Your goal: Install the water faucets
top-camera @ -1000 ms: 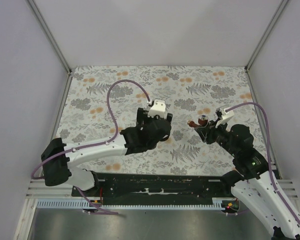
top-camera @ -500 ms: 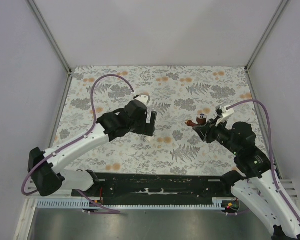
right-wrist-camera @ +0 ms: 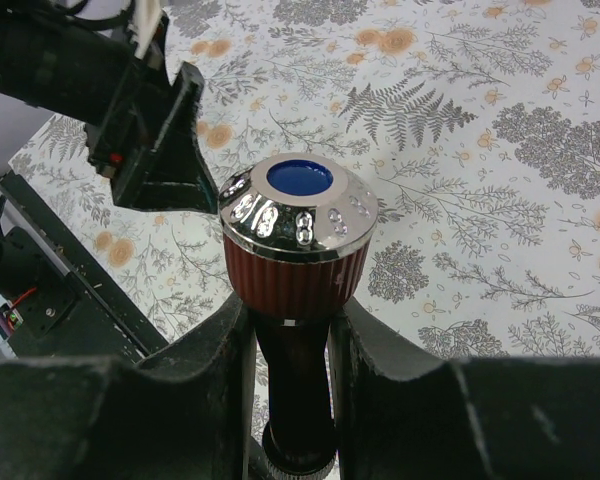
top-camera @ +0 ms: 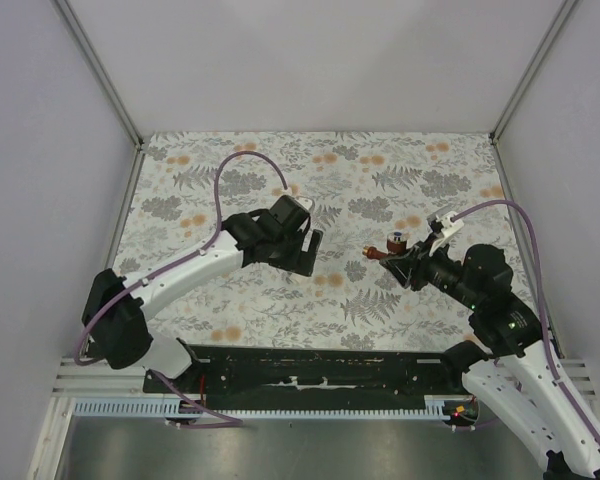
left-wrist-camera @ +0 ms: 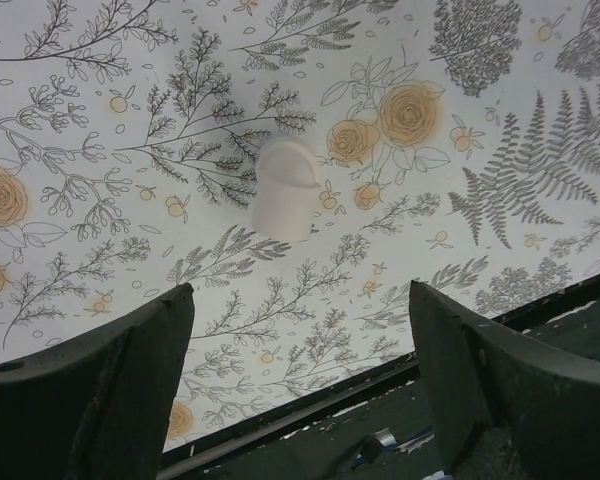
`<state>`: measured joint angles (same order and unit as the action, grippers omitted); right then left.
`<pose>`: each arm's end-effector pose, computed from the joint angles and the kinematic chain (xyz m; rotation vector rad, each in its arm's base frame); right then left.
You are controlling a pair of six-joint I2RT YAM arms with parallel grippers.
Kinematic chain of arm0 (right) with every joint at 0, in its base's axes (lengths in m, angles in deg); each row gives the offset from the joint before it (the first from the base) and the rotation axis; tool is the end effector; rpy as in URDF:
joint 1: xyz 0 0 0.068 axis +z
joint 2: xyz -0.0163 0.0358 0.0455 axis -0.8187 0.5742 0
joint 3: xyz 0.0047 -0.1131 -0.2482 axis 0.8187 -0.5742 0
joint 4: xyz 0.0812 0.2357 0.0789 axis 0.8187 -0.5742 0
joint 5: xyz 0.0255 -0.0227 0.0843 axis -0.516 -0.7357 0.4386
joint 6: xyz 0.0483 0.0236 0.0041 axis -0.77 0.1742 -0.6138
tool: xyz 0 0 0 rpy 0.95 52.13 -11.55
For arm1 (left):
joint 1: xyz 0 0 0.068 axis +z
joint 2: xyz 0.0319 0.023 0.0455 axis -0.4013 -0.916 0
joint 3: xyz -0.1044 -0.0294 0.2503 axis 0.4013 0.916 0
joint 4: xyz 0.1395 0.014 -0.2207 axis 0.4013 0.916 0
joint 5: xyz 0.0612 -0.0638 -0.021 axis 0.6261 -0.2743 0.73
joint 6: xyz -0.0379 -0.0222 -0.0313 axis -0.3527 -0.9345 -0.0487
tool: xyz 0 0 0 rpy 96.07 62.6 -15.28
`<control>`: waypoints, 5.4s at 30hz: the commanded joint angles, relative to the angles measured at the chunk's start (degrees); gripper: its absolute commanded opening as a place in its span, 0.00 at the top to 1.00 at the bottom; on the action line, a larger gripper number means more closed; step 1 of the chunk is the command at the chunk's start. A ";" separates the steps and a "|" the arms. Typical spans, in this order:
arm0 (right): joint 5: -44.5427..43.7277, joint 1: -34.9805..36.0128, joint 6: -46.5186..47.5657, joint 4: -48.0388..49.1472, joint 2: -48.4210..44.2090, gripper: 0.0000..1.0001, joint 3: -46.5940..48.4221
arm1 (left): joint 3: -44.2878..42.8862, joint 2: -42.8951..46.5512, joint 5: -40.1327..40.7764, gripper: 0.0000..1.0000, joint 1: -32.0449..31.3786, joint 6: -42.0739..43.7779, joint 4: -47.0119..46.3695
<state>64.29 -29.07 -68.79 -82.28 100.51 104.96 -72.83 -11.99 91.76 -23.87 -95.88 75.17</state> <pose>0.1122 0.0664 0.3186 -0.4241 1.8185 0.7535 0.2060 -0.2197 0.2827 0.4581 2.5645 -0.3459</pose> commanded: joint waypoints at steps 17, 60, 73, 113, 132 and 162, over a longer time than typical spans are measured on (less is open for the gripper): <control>-2.34 -0.05 -1.58 2.81 0.08 1.00 0.39 | -10.75 -20.15 2.06 0.26 0.59 12.55 0.55; -4.53 -0.05 -0.61 2.90 -0.53 1.00 -1.63 | -13.74 -29.65 -4.18 0.43 2.18 7.54 4.33; -4.71 0.04 -0.61 2.81 -0.97 1.00 -1.36 | -11.89 -28.95 -4.26 0.57 2.26 7.37 4.24; 20.06 -0.05 15.99 50.87 19.32 1.00 1.71 | 20.80 24.49 -52.86 0.98 28.63 -23.28 -55.94; 39.14 0.13 36.48 51.94 29.44 1.00 15.33 | 15.88 19.66 -62.62 0.98 29.33 -55.19 -66.95; 43.19 0.21 33.32 61.78 31.46 1.00 15.86 | 9.47 16.84 -69.21 0.98 28.90 -65.41 -66.51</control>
<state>106.54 -29.04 -33.71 -25.93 131.61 118.71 -60.15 4.34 25.17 5.22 -159.26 9.06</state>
